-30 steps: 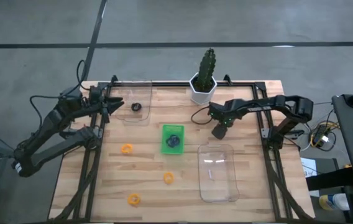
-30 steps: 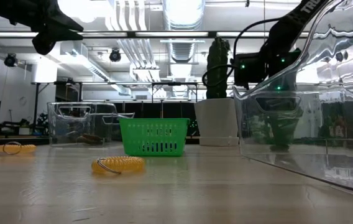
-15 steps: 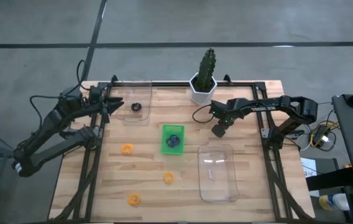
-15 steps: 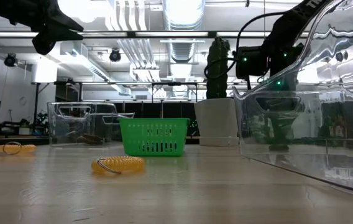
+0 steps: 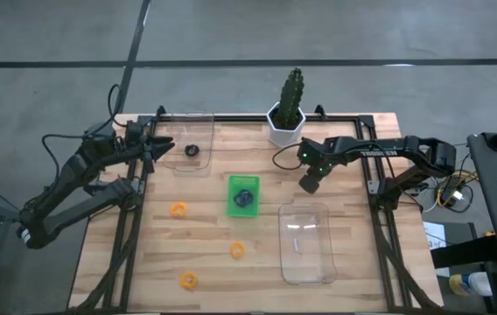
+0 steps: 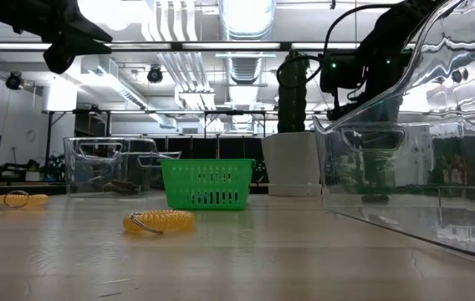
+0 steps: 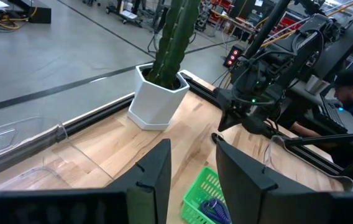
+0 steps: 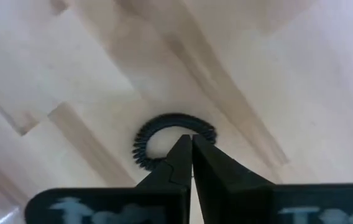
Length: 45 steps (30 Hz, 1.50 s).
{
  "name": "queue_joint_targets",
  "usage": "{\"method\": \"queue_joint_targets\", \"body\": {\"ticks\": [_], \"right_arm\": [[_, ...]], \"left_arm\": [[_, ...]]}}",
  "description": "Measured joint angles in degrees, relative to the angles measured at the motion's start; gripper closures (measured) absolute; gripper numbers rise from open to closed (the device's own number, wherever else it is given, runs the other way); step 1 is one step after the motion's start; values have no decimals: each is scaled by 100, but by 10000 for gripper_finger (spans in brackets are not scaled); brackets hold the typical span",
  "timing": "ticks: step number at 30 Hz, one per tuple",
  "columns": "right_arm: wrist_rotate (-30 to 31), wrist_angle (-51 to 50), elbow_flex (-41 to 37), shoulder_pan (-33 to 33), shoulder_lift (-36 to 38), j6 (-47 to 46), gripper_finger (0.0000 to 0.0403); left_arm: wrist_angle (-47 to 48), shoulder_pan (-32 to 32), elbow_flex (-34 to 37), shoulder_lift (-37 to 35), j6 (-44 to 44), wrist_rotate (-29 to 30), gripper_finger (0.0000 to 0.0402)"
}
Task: Sort spring keychains
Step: Put the black spring keychain into the top transparent bin
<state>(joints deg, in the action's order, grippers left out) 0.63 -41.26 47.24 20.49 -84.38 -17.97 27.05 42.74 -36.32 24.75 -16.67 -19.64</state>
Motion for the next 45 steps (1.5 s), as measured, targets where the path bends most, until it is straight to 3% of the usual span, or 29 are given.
{"method": "queue_joint_targets", "body": {"ticks": [5, 12, 20, 45], "right_arm": [[-112, 9, 0, 0, 0, 57, 356], [-46, 5, -36, 4, -2, 65, 273], [402, 19, -308, 4, -9, -103, 204], [465, 810, -886, 4, -5, -143, 193]], "left_arm": [[0, 0, 0, 0, -2, 0, 282], [1, 1, 0, 0, 6, 0, 282], [1, 2, 0, 0, 13, 0, 282], [2, 1, 0, 4, 0, 0, 282]]}}
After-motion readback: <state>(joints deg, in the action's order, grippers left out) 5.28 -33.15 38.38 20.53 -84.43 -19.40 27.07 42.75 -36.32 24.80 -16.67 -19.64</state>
